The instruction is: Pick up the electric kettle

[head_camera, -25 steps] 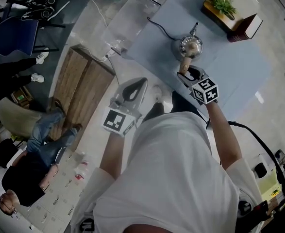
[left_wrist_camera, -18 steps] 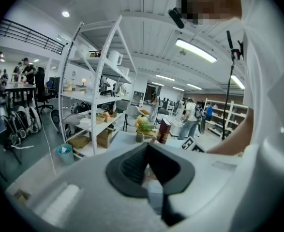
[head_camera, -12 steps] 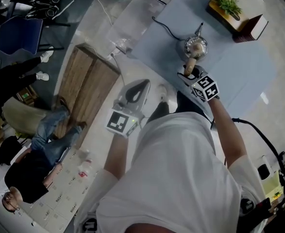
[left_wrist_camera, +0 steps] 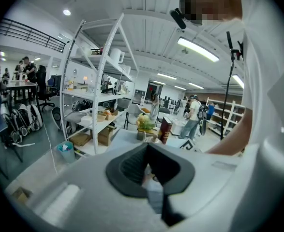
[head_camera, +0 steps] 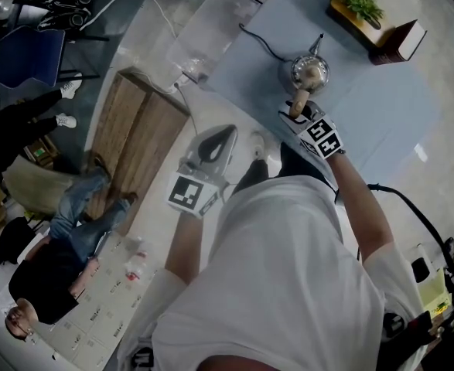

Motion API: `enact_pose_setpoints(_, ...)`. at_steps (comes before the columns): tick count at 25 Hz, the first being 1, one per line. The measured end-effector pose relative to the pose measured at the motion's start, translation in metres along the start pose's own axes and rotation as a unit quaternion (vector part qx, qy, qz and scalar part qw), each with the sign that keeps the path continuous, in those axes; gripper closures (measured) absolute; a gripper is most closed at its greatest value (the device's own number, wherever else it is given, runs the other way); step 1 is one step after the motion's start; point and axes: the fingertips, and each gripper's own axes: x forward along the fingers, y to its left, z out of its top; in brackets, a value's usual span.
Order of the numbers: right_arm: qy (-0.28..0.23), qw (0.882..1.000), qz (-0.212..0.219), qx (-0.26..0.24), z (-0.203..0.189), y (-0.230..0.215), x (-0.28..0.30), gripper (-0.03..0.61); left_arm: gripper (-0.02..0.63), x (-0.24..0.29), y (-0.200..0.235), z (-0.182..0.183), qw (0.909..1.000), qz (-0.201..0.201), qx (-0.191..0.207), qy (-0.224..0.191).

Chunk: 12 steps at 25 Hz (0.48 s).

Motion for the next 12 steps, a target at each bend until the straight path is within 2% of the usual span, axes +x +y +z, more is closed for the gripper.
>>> enact_pose_setpoints(12,-0.036,0.999,0.022,0.002,0.014,0.002,-0.013,0.445,0.611,0.000,-0.007,-0.001,1.0000,-0.004,-0.001,0.004)
